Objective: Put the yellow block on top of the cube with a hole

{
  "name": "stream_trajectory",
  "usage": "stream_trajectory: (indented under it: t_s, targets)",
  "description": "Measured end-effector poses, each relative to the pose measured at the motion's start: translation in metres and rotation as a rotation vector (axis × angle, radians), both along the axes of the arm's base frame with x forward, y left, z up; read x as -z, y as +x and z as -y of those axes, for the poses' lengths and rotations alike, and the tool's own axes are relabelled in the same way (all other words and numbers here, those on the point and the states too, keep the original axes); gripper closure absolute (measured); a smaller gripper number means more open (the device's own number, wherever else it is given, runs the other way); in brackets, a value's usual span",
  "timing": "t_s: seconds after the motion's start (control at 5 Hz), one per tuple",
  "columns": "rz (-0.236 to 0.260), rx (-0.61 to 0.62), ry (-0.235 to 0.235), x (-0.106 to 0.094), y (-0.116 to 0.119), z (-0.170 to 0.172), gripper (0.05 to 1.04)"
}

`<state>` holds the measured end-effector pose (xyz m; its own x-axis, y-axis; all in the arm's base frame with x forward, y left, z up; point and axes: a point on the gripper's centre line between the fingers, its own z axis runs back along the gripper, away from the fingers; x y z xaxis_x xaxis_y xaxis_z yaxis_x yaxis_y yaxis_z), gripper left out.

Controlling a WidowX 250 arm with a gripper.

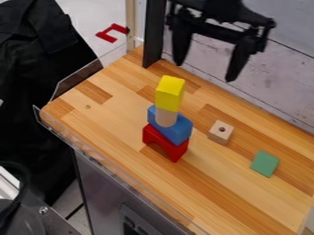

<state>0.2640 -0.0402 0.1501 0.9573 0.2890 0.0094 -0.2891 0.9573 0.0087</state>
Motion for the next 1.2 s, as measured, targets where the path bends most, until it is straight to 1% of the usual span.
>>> stream_trajectory:
  t_s: [0.2, 0.4, 0.6, 0.8, 1.0, 1.2]
  targets:
    - [0.020, -0.036, 0.001, -0.005, -0.003, -0.009, 0.083]
    - [0.041, -0.055, -0.022, -0.002, -0.001, -0.018, 0.083]
    - [0.033, -0.042, -0.040, 0.006, 0.005, -0.024, 0.083]
    - [0.014, -0.045, -0.050, 0.013, 0.005, -0.031, 0.083]
    - [-0.002, -0.039, -0.068, 0.017, 0.002, -0.034, 0.083]
    - [-0.033, -0.025, -0.094, 0.022, -0.004, -0.034, 0.083]
